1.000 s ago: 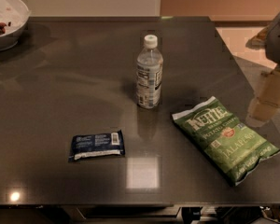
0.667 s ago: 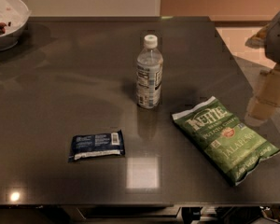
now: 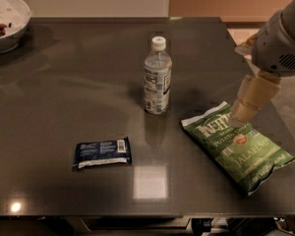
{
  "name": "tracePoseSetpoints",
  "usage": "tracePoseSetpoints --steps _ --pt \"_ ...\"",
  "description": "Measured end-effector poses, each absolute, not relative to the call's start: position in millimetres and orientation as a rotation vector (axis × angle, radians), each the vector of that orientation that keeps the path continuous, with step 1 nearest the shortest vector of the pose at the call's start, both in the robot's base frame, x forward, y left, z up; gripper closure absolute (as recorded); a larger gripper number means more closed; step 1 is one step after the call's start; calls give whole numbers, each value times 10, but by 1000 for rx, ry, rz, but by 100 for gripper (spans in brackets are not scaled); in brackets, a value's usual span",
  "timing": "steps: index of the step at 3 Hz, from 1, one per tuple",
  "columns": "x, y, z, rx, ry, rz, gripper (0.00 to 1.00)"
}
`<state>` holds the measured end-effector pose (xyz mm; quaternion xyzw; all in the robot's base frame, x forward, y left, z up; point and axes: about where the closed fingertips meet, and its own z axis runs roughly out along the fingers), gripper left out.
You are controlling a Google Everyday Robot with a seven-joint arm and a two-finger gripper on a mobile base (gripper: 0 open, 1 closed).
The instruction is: Knock blue plastic bottle over
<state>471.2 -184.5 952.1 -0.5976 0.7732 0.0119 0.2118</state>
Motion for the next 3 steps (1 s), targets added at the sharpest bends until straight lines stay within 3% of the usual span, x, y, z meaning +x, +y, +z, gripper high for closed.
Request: tracePoseSetpoints --steps 3 --pt "5448 -1129 9245 -1472 2030 278 0"
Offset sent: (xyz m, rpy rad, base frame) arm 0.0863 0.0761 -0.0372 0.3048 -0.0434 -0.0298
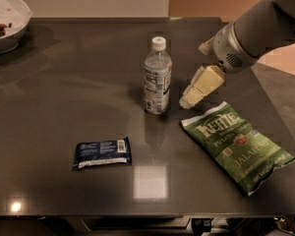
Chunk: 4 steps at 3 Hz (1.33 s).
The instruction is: Knock blue plastic bottle over
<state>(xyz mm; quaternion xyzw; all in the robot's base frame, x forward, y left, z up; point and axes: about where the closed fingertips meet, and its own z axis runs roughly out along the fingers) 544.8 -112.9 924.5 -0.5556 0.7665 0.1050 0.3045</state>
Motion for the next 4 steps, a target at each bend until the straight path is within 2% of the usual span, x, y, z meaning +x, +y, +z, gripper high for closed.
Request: tracePoseSetpoints --steps 2,4 --pt "5679 -793 9285 -1401 1978 400 0" --pt "5550 -305 9263 -1393 1909 568 0"
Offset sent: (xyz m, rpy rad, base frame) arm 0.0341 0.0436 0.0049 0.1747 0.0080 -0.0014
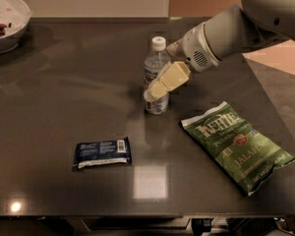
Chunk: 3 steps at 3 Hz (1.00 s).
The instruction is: Knock blue plastic bottle over
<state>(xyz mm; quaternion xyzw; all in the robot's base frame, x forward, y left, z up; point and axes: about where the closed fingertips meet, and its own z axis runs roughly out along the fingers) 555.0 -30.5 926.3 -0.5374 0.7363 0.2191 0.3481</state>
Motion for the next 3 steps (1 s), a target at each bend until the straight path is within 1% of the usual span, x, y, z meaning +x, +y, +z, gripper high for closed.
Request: tracePoseSetpoints --steps 1,2,3 --pt "5510 -169 9260 -1400 1889 603 17" --pt "5519 -155 9274 -1399 1887 597 39" --pt "5576 -230 9326 -1412 1910 548 63"
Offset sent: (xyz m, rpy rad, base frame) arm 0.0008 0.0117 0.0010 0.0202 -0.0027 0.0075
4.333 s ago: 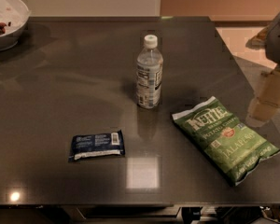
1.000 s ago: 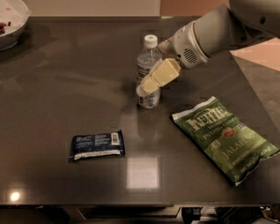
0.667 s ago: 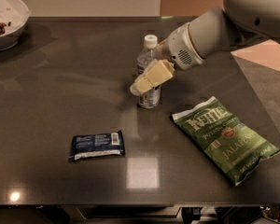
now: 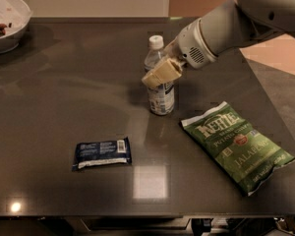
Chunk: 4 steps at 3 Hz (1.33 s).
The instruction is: Knock blue plastic bottle over
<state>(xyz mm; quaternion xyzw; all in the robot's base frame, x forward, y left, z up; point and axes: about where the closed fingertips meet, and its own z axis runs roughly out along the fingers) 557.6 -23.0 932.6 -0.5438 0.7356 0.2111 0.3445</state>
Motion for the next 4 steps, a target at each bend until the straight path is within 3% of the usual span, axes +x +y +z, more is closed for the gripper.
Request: tracePoseSetpoints --steps 1,2,3,4 --pt "5705 -373 9382 -1469 1973 449 86" --pt "5892 -562 9421 -1555 2054 308 100" --pt "6064 -679 9324 -1715 2126 160 100" --pt "6154 -692 9111 -1877 2172 92 83"
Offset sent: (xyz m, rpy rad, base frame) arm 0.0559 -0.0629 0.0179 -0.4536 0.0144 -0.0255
